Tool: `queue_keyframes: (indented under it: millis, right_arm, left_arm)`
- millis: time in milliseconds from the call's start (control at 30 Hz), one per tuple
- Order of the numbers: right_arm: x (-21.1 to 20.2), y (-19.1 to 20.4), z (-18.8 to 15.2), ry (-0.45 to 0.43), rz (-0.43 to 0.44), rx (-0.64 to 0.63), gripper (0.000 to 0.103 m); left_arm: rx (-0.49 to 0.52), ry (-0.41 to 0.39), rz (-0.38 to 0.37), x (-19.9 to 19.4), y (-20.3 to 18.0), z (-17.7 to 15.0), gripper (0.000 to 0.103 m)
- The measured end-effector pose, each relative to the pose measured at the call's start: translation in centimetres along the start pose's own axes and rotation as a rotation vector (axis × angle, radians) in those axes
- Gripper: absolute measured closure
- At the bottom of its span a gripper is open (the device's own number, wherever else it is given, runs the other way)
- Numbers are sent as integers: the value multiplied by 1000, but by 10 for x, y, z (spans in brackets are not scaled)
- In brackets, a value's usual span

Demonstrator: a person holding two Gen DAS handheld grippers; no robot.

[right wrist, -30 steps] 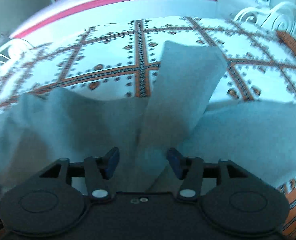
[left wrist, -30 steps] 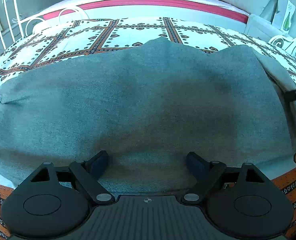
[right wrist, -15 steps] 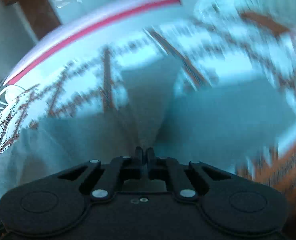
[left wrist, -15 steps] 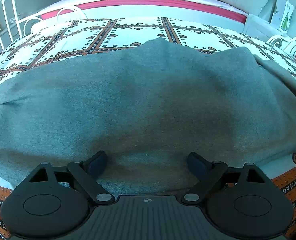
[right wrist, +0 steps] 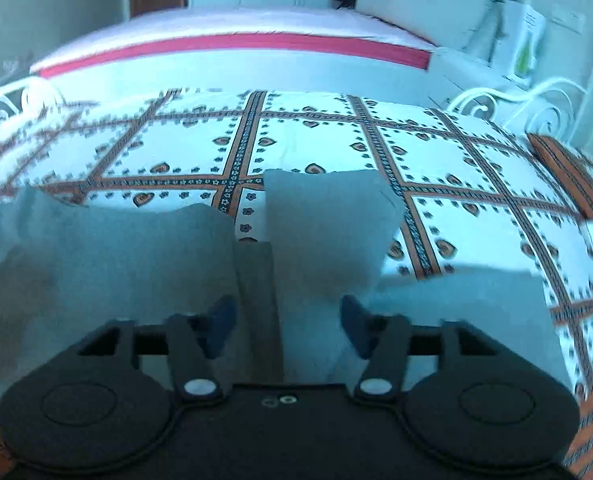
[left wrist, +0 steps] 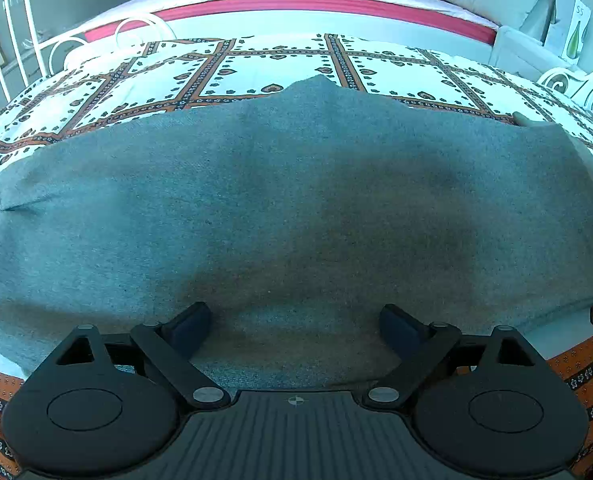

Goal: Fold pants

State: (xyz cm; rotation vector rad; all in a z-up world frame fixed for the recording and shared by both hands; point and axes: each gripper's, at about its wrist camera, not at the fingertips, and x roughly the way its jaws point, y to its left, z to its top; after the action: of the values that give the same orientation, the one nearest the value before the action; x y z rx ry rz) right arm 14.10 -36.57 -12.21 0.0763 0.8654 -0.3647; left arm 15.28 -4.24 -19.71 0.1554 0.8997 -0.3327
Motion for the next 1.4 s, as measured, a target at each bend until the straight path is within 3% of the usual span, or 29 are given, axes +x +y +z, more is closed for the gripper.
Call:
queue_keyframes:
  millis: [233,267,300,333,400,500,733,800,933,967,1000,1133,1167,1200,1267,1333,1400]
  right_arm:
    - [29,12,-7,82,-57,-106,76]
    - [31,11,-8,86,-57,-113,96]
    - [30,9,-10,90,-48,-98,103]
    - [30,1,-9,90,-26,-43,103]
    - [24,-16,-8,72,13,79,103]
    - [8,-39,-14,41,62,200,103]
    - [-23,-91,-46,-5,50,396,103]
    - [-23,-106,-59,18,55,471,103]
    - [-7,-119,-82,104,35,500,103]
    - [-11,-119,-81,74,32,494,103]
    - [-15,-115,-76,43,20,459,92]
    - [-25,-96,-51,-52,39,279,78]
    - [-23,-91,-45,-63,32,228,70]
    - [-20,-83,-37,-69,16,164,54]
    - [-12,-70,-27,-96,-16,42,43]
    - [0,-56,-19,-90,-41,-79,49]
    - [15,-47,-14,-64,-43,-143,69]
  left_arm:
    - [-2,-2,-2,-1,0,0,11]
    - [-2,-6,-2,-2,0,0,11]
    - [-1,-12,0,-3,-1,1,12]
    - [1,-16,-6,-5,-3,2,14]
    - [-3,-33,-54,-11,-7,6,37]
    - [25,-21,-119,-13,-27,14,39]
    - [93,-8,-175,-7,-82,15,39]
    - [120,-8,-163,-3,-95,15,38]
    - [124,-16,-137,-1,-101,11,38]
    - [128,-21,-136,-2,-101,11,38]
    - [131,-25,-135,-3,-100,9,38]
    - [115,-33,-127,-7,-95,5,38]
    - [118,-34,-123,-7,-93,5,38]
    - [120,-35,-120,-7,-91,4,38]
    - [108,-31,-123,-6,-87,5,38]
    - [93,-27,-127,-5,-83,5,38]
    - [92,-27,-129,-4,-83,5,38]
